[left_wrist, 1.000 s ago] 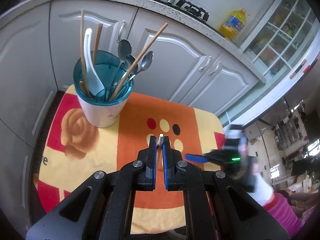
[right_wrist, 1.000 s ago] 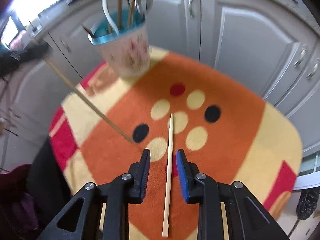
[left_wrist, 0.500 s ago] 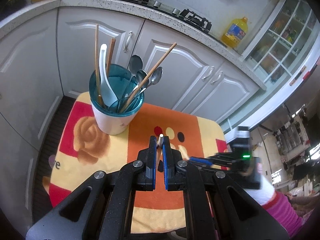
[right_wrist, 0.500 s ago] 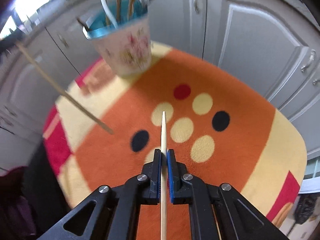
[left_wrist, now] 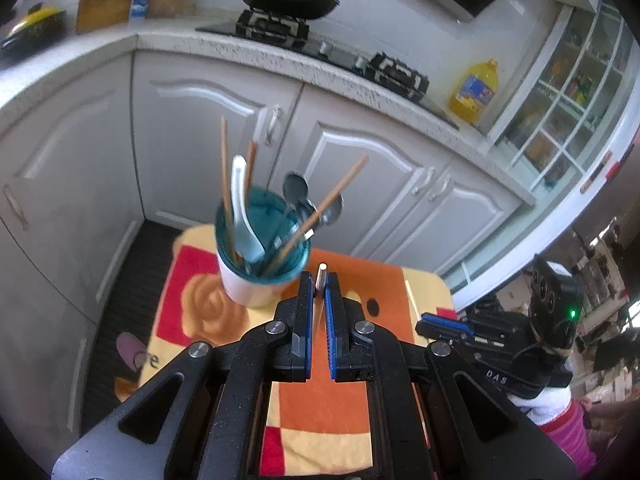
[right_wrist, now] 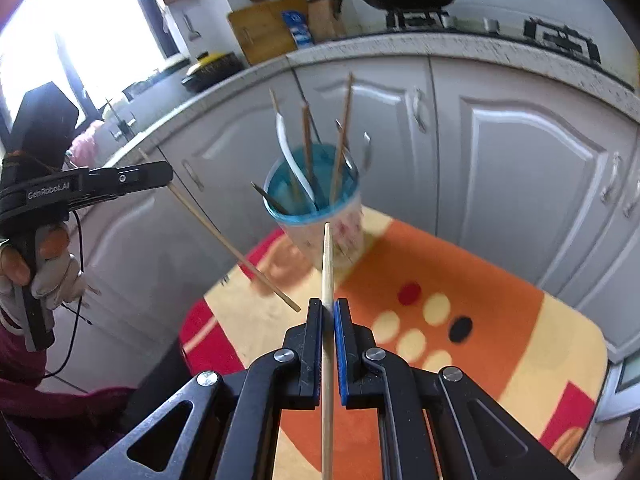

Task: Organize utensils
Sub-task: 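Lift and carry the chopstick to the cup with the left tool while the right tool carries its chopstick, then open the left tool to drop the chopstick in the cup while the right tool releases its chopstick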

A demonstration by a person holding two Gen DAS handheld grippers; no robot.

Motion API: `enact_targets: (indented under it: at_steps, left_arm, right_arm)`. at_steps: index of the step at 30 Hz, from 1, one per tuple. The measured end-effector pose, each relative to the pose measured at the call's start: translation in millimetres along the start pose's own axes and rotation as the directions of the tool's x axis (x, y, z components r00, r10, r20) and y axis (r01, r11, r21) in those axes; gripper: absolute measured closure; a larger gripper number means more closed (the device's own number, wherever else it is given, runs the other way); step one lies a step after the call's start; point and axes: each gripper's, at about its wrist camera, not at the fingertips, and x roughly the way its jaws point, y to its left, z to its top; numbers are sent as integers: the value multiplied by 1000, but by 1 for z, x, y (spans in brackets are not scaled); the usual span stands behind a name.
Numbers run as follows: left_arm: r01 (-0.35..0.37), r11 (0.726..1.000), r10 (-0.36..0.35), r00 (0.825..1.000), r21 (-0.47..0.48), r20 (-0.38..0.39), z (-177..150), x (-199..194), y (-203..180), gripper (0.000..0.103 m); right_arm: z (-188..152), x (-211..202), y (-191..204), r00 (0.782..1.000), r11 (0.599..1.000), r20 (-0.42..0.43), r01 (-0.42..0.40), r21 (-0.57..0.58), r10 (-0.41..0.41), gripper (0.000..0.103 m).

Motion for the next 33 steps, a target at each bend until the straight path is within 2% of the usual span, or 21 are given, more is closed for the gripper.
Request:
enact_targets:
  at_steps: [9, 18, 21, 24, 33]
  left_arm:
    - [-51, 998, 49, 996, 24, 80, 47, -18, 4, 99]
    - [-135, 988, 126, 986, 77, 105, 86, -4, 13, 99]
    - [-147, 987, 140, 986, 72, 95, 94, 8, 22, 99]
    - [-166, 984, 161, 984, 65, 80, 97, 23, 32, 99]
    - [-190, 981, 188, 981, 36, 49, 93, 51, 53, 99]
  right_arm:
    - [61, 16, 27, 991, 999, 125, -43, -23, 46, 98]
    - [131, 54, 43, 968, 999, 252, -8, -37, 17, 98]
    - [144, 74, 42, 962, 999, 272, 3, -45, 10, 98]
    - [151, 91, 39, 956, 998, 292, -22, -50, 36, 98]
    - [161, 127, 20, 938, 999, 346, -2, -53, 20, 98]
